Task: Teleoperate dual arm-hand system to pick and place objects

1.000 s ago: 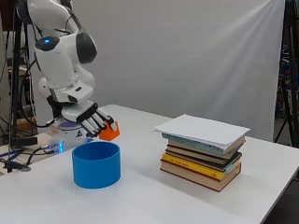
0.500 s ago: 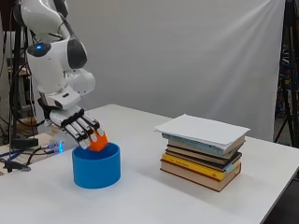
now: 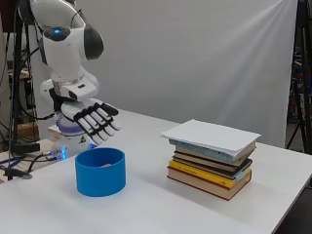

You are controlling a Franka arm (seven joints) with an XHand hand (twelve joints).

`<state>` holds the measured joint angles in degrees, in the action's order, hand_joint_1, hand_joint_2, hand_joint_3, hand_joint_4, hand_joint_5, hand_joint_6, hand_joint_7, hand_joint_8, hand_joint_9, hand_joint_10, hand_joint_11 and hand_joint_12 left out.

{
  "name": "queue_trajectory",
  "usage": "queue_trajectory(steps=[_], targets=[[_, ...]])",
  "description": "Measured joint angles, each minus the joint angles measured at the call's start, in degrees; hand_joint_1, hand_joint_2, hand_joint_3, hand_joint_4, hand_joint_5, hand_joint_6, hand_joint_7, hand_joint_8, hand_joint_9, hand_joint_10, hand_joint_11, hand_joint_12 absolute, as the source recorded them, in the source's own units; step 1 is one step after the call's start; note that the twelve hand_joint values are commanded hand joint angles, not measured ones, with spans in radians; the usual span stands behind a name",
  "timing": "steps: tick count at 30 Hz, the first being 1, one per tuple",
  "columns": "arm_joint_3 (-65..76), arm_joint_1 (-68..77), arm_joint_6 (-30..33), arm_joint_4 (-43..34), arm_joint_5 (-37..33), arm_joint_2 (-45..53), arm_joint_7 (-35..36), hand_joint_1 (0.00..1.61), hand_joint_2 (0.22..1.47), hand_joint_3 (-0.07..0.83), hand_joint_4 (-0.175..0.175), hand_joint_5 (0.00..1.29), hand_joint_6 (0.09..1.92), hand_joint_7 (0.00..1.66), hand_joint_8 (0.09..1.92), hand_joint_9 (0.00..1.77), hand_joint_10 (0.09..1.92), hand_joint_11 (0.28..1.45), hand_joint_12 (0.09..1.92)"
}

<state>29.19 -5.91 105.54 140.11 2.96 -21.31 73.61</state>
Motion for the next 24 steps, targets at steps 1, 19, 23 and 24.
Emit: queue_trajectory(steps=[1,19,23,24], targets=[[-0.7,-0.2,0.0,-0.8,0.1,-0.7,-0.4,0.07,0.94,-0.006,0.019,0.25,0.09,0.33,0.09,0.41,0.09,0.44,0.09],[-14.8,0.9,-24.6,-21.8,-2.8,-12.0,-5.3,0.12,0.89,-0.004,0.037,0.23,0.09,0.29,0.09,0.43,0.09,0.42,0.09],[-16.7,1.1,-24.0,-21.4,-2.4,-13.1,-5.7,0.13,0.89,-0.001,0.042,0.23,0.09,0.29,0.09,0.42,0.09,0.41,0.09],[-16.9,1.2,-23.8,-21.4,-2.4,-13.0,-5.9,0.13,0.9,0.0,0.041,0.23,0.09,0.29,0.09,0.42,0.09,0.41,0.09]])
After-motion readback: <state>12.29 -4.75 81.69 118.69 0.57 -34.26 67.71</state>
